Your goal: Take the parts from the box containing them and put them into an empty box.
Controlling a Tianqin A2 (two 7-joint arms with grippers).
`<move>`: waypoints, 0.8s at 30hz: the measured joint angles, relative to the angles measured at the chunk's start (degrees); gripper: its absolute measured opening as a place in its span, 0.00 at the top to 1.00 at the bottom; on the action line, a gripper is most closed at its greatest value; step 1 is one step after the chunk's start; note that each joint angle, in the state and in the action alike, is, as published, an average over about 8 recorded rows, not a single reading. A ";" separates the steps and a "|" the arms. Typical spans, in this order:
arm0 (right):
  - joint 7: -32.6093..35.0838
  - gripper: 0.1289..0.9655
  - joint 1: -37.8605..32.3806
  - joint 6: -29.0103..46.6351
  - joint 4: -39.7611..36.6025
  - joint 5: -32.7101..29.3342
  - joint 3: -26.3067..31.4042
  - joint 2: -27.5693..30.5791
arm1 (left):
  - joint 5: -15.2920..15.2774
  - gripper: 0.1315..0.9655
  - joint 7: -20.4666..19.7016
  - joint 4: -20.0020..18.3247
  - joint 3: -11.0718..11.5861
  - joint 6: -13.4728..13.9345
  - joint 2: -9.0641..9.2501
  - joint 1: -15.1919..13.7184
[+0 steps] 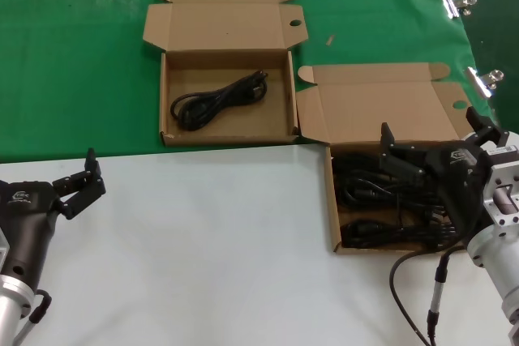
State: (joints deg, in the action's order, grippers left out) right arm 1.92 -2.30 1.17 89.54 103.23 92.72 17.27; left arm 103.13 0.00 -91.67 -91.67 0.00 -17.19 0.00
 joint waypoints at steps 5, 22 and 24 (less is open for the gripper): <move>0.00 0.00 0.00 0.00 0.00 0.00 0.00 0.00 | 0.00 0.00 0.00 0.00 0.00 0.00 0.00 0.00; 0.00 0.00 0.00 0.00 0.00 0.00 0.00 0.00 | 0.00 0.00 0.00 0.00 0.00 0.00 0.00 0.00; 0.00 0.00 0.00 0.00 0.00 0.00 0.00 0.00 | 0.00 0.00 0.00 0.00 0.00 0.00 0.00 0.00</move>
State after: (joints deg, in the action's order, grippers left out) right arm 1.92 -2.30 1.17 89.54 103.23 92.72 17.27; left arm 103.13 0.00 -91.67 -91.67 0.00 -17.19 0.00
